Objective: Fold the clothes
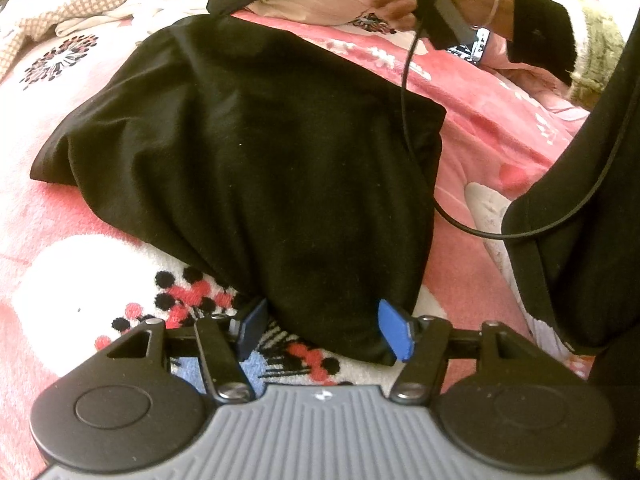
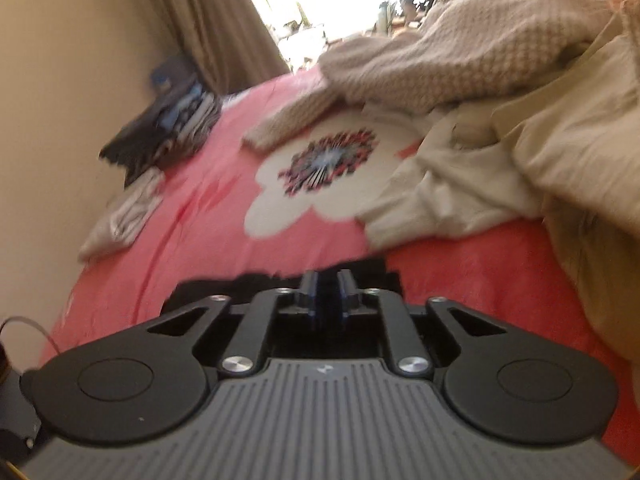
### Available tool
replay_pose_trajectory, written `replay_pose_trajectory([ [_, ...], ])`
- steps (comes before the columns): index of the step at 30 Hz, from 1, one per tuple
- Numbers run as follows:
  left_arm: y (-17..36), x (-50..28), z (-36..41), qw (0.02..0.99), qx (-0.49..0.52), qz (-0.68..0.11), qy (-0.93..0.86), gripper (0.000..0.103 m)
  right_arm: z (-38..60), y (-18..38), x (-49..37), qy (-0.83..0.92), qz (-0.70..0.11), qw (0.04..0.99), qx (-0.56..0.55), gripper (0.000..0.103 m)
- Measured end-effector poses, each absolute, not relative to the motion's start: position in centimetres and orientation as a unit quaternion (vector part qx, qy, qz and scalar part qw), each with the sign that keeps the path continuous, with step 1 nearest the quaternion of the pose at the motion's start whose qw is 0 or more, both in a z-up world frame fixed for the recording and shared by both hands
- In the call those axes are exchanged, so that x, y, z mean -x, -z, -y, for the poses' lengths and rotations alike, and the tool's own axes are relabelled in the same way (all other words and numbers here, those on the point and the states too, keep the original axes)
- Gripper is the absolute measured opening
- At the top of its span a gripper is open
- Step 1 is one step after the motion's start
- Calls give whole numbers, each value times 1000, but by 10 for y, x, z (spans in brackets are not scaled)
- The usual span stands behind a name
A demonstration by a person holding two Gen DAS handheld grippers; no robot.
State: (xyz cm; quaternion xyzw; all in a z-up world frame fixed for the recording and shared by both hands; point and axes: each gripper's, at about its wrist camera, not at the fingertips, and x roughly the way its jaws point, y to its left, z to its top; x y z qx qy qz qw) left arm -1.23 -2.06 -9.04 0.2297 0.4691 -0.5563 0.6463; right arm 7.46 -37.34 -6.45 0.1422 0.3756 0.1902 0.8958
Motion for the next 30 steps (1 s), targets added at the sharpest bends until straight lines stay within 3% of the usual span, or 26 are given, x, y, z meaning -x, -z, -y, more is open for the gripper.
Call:
replay_pose_trajectory([
  [2, 90, 12, 20, 648, -228, -471, 554, 63, 372, 63, -70, -201, -378, 892, -145, 25],
  [12, 92, 14, 26, 651, -226, -473, 549, 63, 380, 69, -62, -197, -406, 872, -189, 25],
  [14, 92, 15, 27, 651, -228, -473, 548, 63, 375, 73, -65, -194, -413, 872, -175, 15],
  [15, 92, 15, 27, 652, -228, -473, 547, 63, 375, 72, -65, -188, -404, 878, -173, 0],
  [20, 92, 17, 25, 653, -227, -473, 547, 63, 381, 64, -63, -160, -354, 906, -167, 0],
  [30, 91, 18, 23, 655, -225, -475, 543, 63, 375, 89, -67, -132, -384, 909, -92, 2],
])
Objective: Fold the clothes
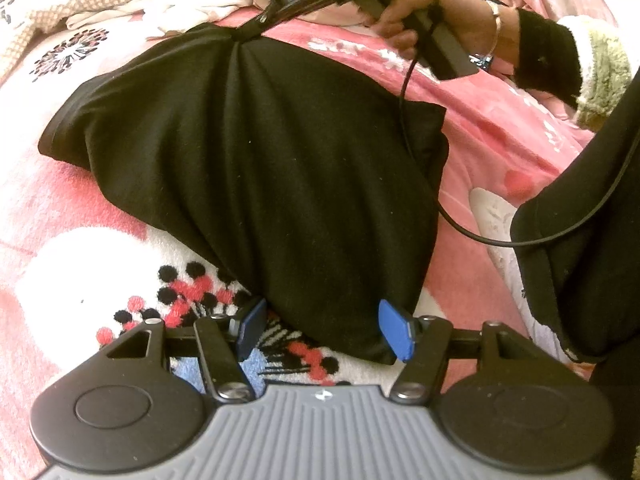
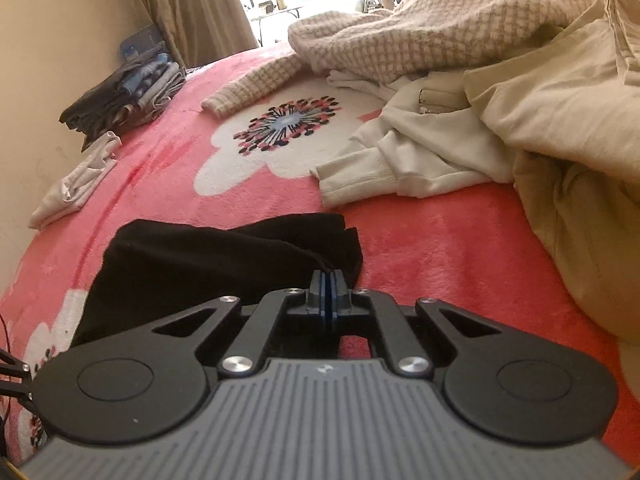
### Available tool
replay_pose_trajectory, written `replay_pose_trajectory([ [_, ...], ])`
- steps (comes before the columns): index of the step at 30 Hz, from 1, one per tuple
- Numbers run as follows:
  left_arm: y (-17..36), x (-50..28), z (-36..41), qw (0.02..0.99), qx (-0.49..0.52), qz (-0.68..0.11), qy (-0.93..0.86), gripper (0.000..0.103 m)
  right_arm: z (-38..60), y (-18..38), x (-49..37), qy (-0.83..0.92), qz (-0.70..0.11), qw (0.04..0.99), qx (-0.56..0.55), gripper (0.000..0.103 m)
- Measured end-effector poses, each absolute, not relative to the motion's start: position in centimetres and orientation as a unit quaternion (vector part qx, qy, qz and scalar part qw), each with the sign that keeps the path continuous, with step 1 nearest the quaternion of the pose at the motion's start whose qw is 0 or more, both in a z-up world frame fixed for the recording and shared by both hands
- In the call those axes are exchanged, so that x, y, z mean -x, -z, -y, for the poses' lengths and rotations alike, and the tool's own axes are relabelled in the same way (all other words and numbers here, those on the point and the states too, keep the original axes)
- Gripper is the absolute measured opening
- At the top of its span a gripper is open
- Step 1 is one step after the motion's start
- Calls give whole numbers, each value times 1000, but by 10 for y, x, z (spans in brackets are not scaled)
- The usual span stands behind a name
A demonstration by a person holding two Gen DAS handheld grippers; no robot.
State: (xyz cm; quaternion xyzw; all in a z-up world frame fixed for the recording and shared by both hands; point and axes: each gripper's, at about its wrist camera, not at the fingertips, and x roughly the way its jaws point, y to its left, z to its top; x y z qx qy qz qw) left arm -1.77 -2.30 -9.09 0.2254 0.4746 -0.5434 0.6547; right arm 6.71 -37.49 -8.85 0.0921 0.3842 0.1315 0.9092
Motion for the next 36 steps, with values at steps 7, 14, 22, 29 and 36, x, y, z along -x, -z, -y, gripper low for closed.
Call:
replay_pose_trajectory([
  [7, 91, 19, 22, 656, -228, -473, 542, 63, 389, 30, -20, -161, -352, 920, -59, 5],
  [14, 90, 21, 26, 659, -231, -477, 533, 63, 365, 34, 39, -322, -411, 853, 3, 5],
  [22, 87, 24, 21, 662, -233, -488, 519, 63, 418, 65, 86, -177, -469, 863, -69, 5],
  [29, 80, 28, 12, 651, -236, -497, 523, 62, 402, 57, 97, -207, -434, 869, -116, 8],
  [36, 72, 60, 12, 656, -303, -432, 540, 55, 402, 80, 102, -186, -448, 854, -190, 21],
])
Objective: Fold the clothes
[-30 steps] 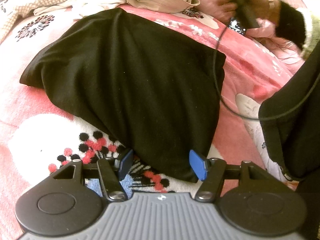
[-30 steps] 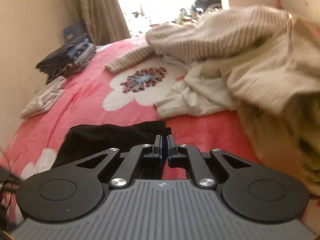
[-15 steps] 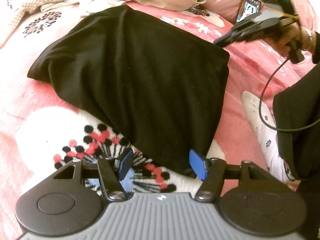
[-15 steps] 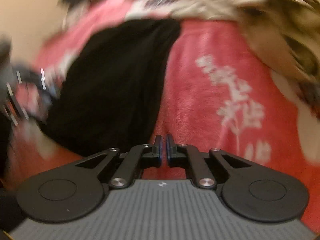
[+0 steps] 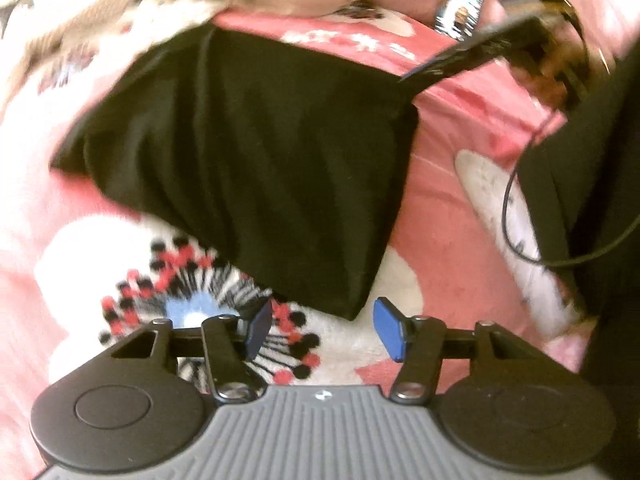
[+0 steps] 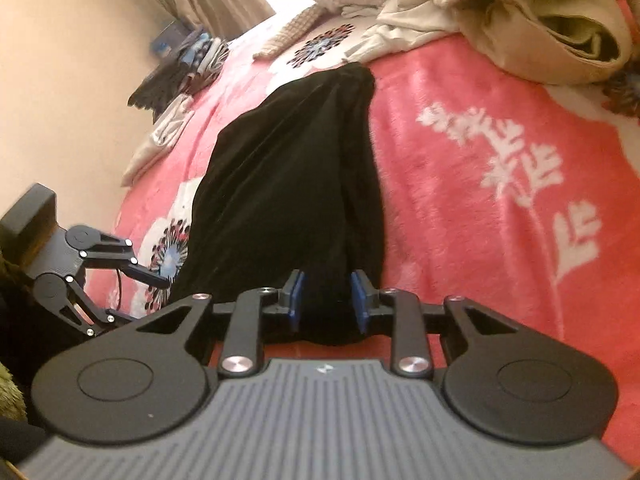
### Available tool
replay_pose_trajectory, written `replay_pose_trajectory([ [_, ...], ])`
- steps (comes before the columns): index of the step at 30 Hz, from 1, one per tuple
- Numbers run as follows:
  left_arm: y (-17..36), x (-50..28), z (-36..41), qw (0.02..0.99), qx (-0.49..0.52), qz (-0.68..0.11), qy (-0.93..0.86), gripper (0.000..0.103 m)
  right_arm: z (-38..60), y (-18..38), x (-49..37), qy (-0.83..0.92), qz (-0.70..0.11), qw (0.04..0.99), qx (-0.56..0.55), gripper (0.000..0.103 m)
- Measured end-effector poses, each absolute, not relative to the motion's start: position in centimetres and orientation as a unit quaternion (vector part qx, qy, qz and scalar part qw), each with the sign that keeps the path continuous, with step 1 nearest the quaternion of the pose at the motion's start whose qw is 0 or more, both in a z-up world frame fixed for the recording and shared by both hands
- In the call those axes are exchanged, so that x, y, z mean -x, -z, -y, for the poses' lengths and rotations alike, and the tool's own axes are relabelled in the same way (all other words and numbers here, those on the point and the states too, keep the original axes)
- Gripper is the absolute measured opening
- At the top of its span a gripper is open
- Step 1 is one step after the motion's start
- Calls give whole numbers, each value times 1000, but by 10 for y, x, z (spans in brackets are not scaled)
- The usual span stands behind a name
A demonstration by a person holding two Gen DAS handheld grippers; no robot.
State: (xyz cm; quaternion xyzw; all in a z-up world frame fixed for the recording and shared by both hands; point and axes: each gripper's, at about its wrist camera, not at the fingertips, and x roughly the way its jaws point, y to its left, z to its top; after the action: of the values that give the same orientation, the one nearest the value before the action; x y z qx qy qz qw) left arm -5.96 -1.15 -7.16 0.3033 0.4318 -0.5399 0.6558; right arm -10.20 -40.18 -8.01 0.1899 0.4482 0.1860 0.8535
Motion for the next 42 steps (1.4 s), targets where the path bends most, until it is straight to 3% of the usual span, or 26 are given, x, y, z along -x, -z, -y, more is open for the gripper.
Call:
replay_pose_trajectory([
  [1, 70, 65, 12, 657, -322, -413, 542, 50, 395, 80, 100, -181, -455, 855, -169, 11],
  [4, 62, 77, 10, 665, -364, -353, 549, 46, 389, 79, 105, -177, -458, 856, -159, 5],
  [12, 58, 96, 27, 646, -384, -291, 593, 45, 396, 73, 109, -174, -451, 854, -193, 3],
  [17, 68, 104, 38, 634, -399, -279, 600, 33, 397, 72, 111, -173, -443, 853, -215, 3],
  [21, 79, 105, 43, 631, -416, -284, 590, 17, 395, 71, 113, -177, -438, 853, -221, 3],
  [29, 77, 96, 43, 639, -391, -319, 581, 13, 395, 70, 113, -183, -433, 854, -222, 3],
  [33, 80, 96, 44, 642, -399, -308, 577, 4, 396, 70, 115, -179, -432, 854, -226, 3],
  [42, 57, 98, 23, 632, -408, -274, 599, 2, 397, 55, 122, -183, -416, 866, -210, 1],
])
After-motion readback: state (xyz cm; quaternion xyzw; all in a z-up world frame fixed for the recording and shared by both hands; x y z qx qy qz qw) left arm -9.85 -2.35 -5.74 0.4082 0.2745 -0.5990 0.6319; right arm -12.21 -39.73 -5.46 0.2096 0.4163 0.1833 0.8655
